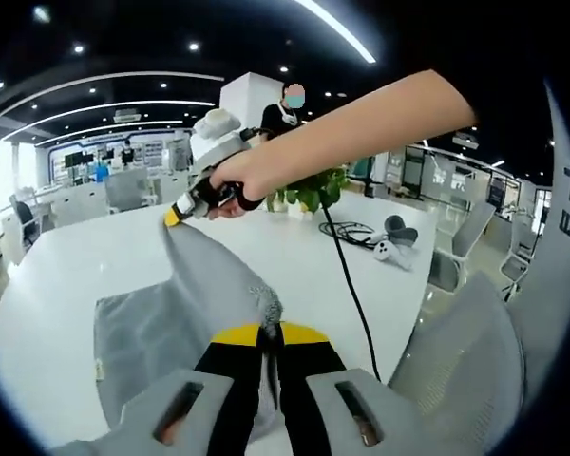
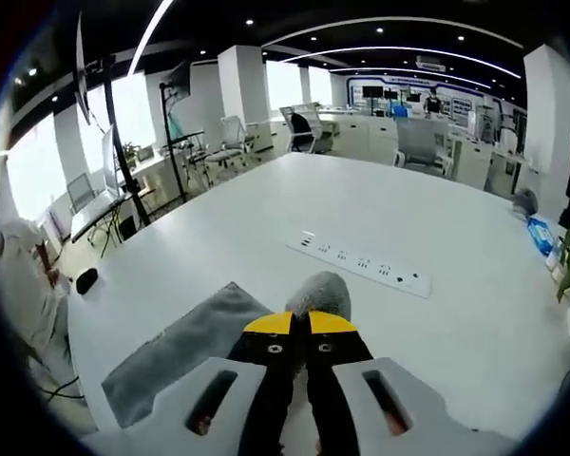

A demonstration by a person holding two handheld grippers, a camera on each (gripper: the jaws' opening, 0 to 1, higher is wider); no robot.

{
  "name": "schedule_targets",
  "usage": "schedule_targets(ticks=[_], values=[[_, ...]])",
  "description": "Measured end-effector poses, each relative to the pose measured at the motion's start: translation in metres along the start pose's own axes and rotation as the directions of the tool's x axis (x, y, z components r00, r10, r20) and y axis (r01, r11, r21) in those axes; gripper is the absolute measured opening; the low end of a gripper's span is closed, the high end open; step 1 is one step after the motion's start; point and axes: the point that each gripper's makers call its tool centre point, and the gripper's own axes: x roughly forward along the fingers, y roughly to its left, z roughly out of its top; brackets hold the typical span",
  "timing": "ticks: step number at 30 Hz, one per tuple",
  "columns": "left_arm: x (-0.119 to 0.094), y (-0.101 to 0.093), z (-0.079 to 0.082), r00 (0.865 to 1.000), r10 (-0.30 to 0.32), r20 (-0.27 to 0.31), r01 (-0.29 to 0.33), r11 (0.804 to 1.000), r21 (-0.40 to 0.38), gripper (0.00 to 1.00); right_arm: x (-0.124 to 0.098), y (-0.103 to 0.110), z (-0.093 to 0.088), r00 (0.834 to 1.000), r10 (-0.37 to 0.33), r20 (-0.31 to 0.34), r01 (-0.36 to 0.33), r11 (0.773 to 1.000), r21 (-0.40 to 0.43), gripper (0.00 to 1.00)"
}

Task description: Fold the towel on the table until its edges align and the towel forms a compact rectangular stack.

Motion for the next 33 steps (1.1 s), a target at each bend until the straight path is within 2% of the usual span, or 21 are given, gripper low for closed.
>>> schedule_targets(ticks=[14, 33], values=[[-0.028, 0.025, -0.010, 0.997, 0.077, -0.003, -0.077, 0.996, -0.049, 0.05, 0.013, 0.023, 0.009, 1.000, 0.030, 0.006, -0.030, 1.000, 0.001, 0.01], [-0.054, 0.054, -0.024, 0.983, 0.184, -0.012, -0.184, 0.975, -0.126, 0.05, 0.034, 0.056, 0.017, 0.996, 0.089, 0.006, -0.089, 0.996, -0.011, 0.01]])
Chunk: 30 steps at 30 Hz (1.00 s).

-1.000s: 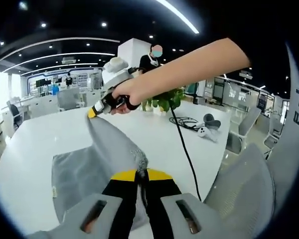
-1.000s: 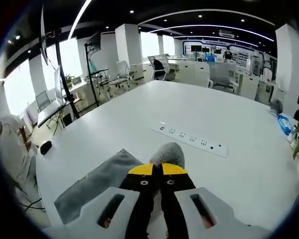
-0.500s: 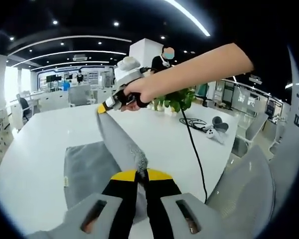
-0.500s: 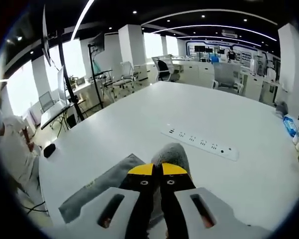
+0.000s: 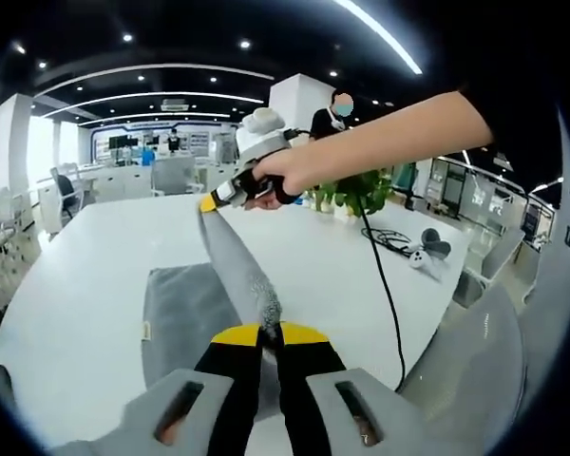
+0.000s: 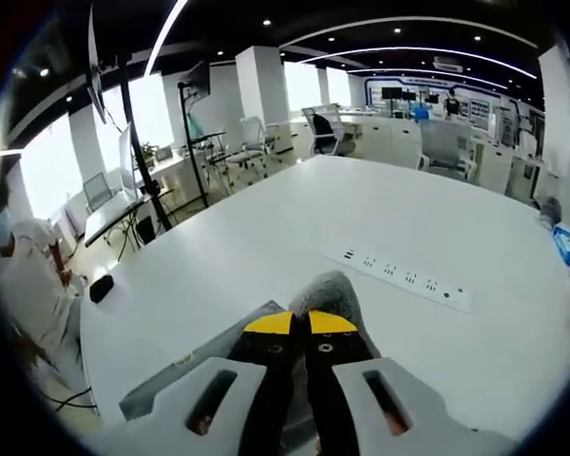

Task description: Fold the towel on the table until its edges align and the towel forms a compact rectangular stack.

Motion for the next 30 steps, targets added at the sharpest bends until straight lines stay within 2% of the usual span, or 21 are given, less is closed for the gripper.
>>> schedule_targets(ticks=[14, 30], values=[[-0.011, 0.020, -0.005, 0.998, 0.060, 0.005, -0.059, 0.997, -0.052, 0.06, 0.018, 0.019, 0.005, 0.999, 0.037, 0.005, -0.037, 0.999, 0.006, 0.01], [-0.018, 0.041, -0.028, 0.995, 0.099, -0.025, -0.101, 0.987, -0.125, 0.06, 0.044, 0.040, -0.004, 0.997, 0.069, -0.031, -0.070, 0.997, -0.014, 0.01]])
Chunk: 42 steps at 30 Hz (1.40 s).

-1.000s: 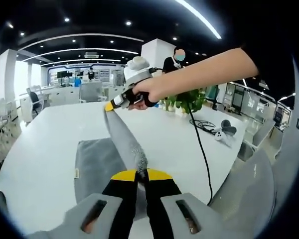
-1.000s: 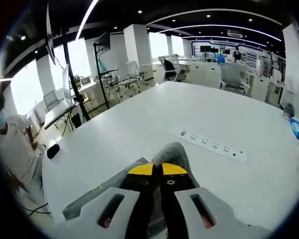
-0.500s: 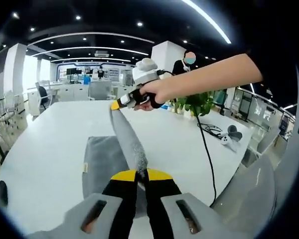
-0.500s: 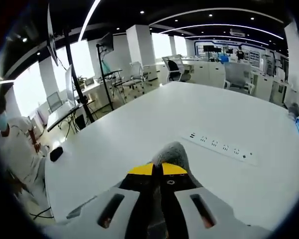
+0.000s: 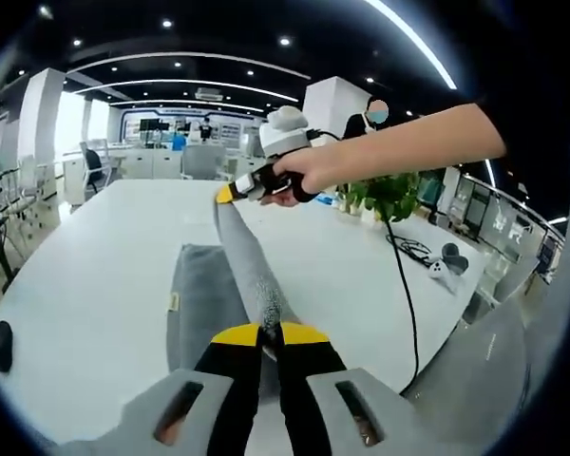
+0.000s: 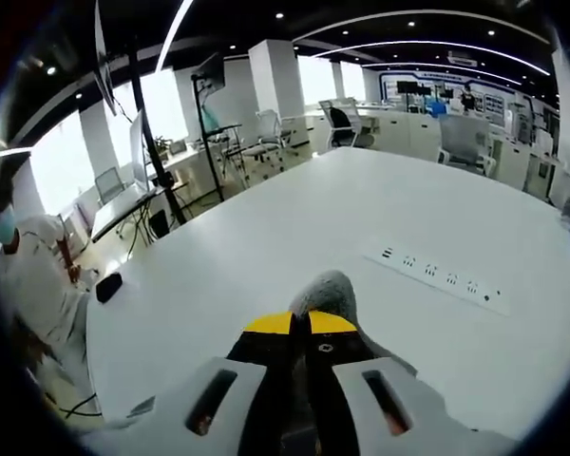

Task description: Fold the towel on the table until its edges align and the towel forms a compact rectangular stack.

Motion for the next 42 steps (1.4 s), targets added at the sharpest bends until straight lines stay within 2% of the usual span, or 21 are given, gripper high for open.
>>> schedule_targets(ticks=[9, 16, 21, 23, 27, 36, 42], values=[[0.000, 0.015, -0.015, 0.999, 0.050, -0.019, -0.051, 0.996, -0.066, 0.06, 0.019, 0.009, -0.009, 1.000, 0.011, -0.028, -0.012, 1.000, -0.014, 0.01], [0.002, 0.032, -0.036, 0.993, 0.103, -0.056, -0.111, 0.982, -0.150, 0.06, 0.034, 0.014, -0.019, 0.998, 0.021, -0.062, -0.024, 0.999, -0.041, 0.01], [0.004, 0.041, -0.051, 0.988, 0.130, -0.080, -0.144, 0.966, -0.214, 0.06, 0.044, 0.013, -0.026, 0.997, 0.015, -0.073, -0.018, 0.999, -0.041, 0.01], [0.003, 0.046, -0.059, 0.986, 0.142, -0.092, -0.161, 0.951, -0.265, 0.06, 0.048, 0.013, -0.029, 0.997, 0.013, -0.079, -0.016, 0.999, -0.034, 0.01], [0.003, 0.055, -0.070, 0.982, 0.158, -0.104, -0.184, 0.930, -0.319, 0.05, 0.057, 0.016, -0.035, 0.996, 0.007, -0.088, -0.012, 0.998, -0.054, 0.01], [0.010, 0.066, -0.087, 0.974, 0.170, -0.150, -0.210, 0.925, -0.316, 0.03, 0.075, 0.020, -0.043, 0.995, -0.001, -0.102, -0.007, 0.997, -0.072, 0.02], [0.012, 0.071, -0.092, 0.968, 0.186, -0.166, -0.234, 0.909, -0.346, 0.03, 0.086, 0.023, -0.046, 0.994, 0.003, -0.107, -0.012, 0.997, -0.080, 0.03]])
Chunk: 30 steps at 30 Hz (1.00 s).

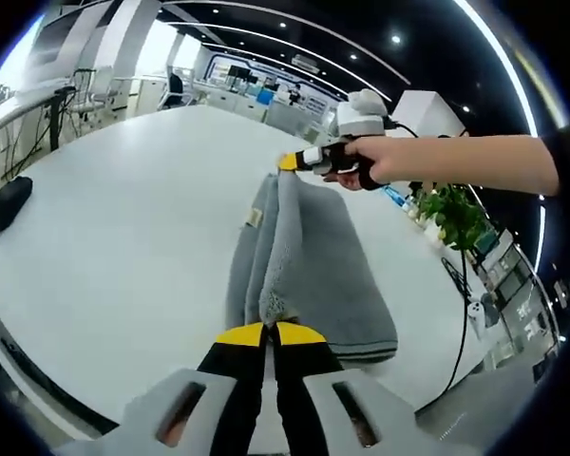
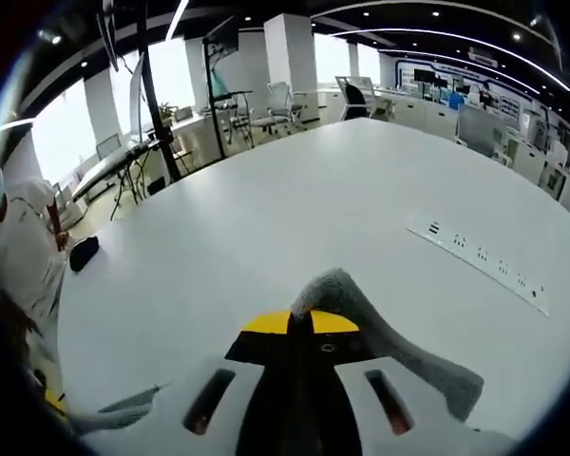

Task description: Fold the towel on the table until its edges align and the towel forms a compact rectangular stack.

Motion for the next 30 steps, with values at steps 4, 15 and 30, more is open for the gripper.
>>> schedule_targets(ticks=[4, 15, 30], values=[[0.003, 0.004, -0.005, 1.000, 0.001, -0.017, -0.001, 1.000, 0.002, 0.03, 0.004, 0.002, 0.000, 1.000, 0.012, 0.005, -0.012, 1.000, -0.001, 0.06], [-0.001, 0.010, 0.003, 0.994, 0.104, -0.030, -0.100, 0.990, 0.101, 0.21, -0.001, 0.004, 0.004, 0.999, 0.038, 0.016, -0.038, 0.998, -0.047, 0.19], [-0.006, -0.002, 0.027, 0.996, 0.089, -0.004, -0.086, 0.972, 0.218, 0.37, -0.028, -0.020, 0.001, 1.000, 0.011, 0.018, -0.011, 1.000, -0.022, 0.24]])
